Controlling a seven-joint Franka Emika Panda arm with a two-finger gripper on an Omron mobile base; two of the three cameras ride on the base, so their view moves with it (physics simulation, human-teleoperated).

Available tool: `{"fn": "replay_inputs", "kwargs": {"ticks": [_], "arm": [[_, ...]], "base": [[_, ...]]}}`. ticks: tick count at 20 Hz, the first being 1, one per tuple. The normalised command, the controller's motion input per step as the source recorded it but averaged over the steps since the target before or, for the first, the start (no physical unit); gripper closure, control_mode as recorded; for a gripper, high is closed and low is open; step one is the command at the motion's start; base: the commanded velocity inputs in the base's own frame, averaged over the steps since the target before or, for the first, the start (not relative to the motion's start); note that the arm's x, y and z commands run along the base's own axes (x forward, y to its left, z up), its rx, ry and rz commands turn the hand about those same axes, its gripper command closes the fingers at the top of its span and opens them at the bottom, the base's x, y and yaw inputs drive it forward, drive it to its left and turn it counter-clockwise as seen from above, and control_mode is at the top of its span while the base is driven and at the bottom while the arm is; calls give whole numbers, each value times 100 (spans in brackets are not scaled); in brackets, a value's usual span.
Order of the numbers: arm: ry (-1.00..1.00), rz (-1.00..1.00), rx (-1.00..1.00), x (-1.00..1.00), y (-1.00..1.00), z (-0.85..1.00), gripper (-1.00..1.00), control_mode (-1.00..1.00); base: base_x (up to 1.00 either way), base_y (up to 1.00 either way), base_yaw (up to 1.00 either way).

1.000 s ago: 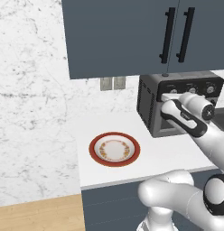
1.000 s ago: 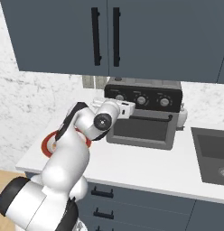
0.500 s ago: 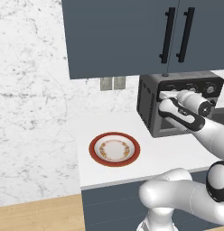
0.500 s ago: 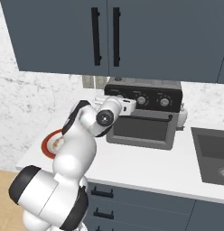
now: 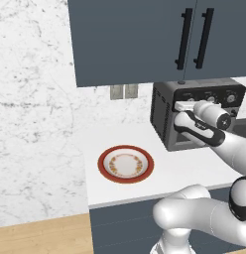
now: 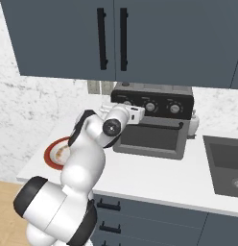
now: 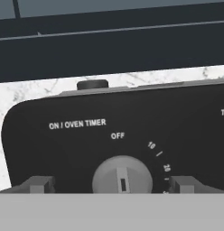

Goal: Pick up the kebab skewer and baguette bread, and place them inside the toaster oven. Close the toaster oven door and start by setting the timer.

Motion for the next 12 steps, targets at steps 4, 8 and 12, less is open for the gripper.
{"fn": "replay_inputs", "kwargs": {"ticks": [4,8,12], "arm": [[0,0,0,0,0,0,-100,-100],[0,0,0,0,0,0,100,-100],[0,0,0,0,0,0,100,-100]], "base": [[0,0,0],[0,0,0],[0,0,0]]}}
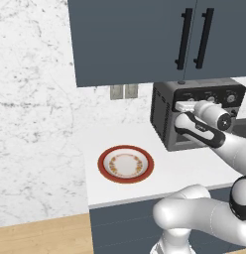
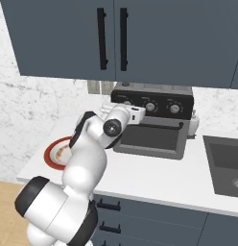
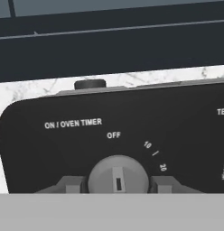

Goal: Pick up the kebab skewer and baguette bread, and place them inside the toaster oven. Close the toaster oven door and start by setting the timer.

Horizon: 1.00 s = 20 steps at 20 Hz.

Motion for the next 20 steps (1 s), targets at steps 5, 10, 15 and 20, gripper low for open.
{"fn": "replay_inputs", "kwargs": {"ticks": [5,10,15,20], "arm": [[0,0,0,0,-4,0,100,-100],[0,0,1,0,-4,0,100,-100],[0,0,11,-1,-9,0,100,-100],[0,0,17,0,-4,0,100,-100]], "base": [[0,0,0],[0,0,0],[0,0,0],[0,0,0]]}}
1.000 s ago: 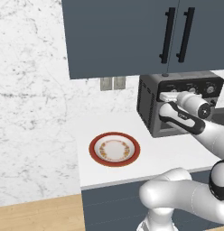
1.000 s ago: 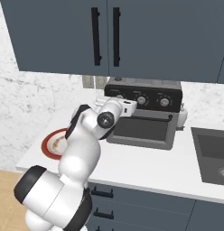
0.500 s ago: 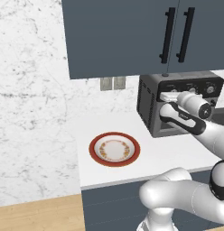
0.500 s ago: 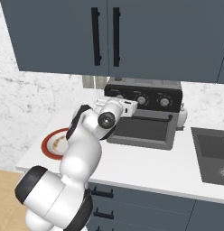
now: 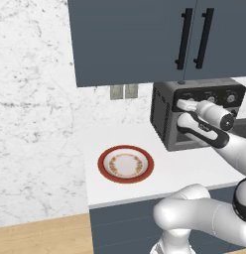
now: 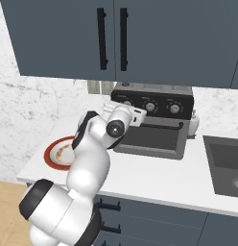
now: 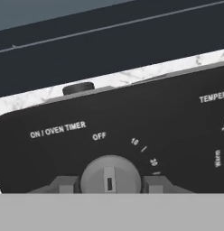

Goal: Pick up the kebab skewer and baguette bread, and place them inside the toaster oven. Close the toaster oven door and start by setting the timer.

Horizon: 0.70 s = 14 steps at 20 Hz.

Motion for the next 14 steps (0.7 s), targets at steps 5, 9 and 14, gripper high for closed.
{"fn": "replay_inputs", "kwargs": {"ticks": [5,9,14], "arm": [[0,-2,16,0,0,0,100,-100],[0,-2,15,0,0,0,100,-100],[0,-1,17,0,0,0,100,-100]], "base": [[0,0,0],[0,0,0],[0,0,0]]}}
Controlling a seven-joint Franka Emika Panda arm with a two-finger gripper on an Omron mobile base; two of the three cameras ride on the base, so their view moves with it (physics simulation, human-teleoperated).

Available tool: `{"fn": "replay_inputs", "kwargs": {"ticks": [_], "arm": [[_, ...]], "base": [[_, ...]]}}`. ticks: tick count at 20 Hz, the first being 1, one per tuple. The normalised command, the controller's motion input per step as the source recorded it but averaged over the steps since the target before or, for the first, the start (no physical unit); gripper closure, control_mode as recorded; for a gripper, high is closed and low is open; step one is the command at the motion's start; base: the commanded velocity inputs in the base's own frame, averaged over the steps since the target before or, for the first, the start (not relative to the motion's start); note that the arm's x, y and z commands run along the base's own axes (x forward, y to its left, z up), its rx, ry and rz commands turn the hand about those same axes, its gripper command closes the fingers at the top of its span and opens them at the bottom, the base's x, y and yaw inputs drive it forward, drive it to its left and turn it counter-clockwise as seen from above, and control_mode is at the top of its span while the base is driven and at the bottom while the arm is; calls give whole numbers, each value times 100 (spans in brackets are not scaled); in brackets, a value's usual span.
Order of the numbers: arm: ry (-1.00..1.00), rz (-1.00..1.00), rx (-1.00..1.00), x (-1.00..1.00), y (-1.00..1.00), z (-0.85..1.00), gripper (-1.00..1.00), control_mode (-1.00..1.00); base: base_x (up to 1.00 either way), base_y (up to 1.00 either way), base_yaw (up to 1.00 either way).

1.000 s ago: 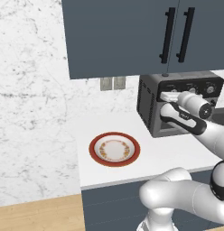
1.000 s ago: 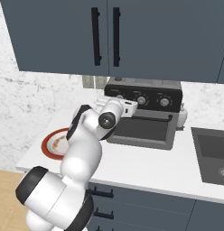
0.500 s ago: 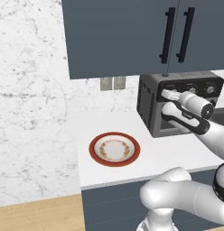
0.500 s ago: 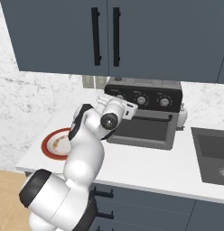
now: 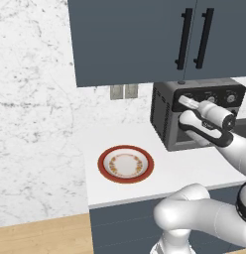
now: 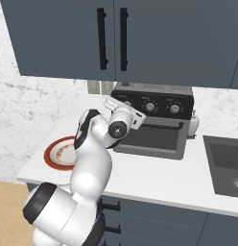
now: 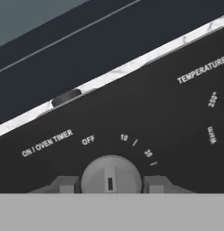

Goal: Pick up the kebab skewer and baguette bread, and place them inside the toaster oven. Close the toaster oven door and start by setting the timer.

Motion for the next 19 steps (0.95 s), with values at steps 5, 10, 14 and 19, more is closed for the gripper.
{"fn": "replay_inputs", "kwargs": {"ticks": [5,10,14,19], "arm": [[0,-3,16,0,0,0,100,-100],[0,-1,17,0,0,0,100,-100],[0,-2,15,0,0,0,100,-100],[0,-3,15,0,0,0,100,-100]], "base": [[0,0,0],[0,0,0],[0,0,0],[0,0,0]]}}
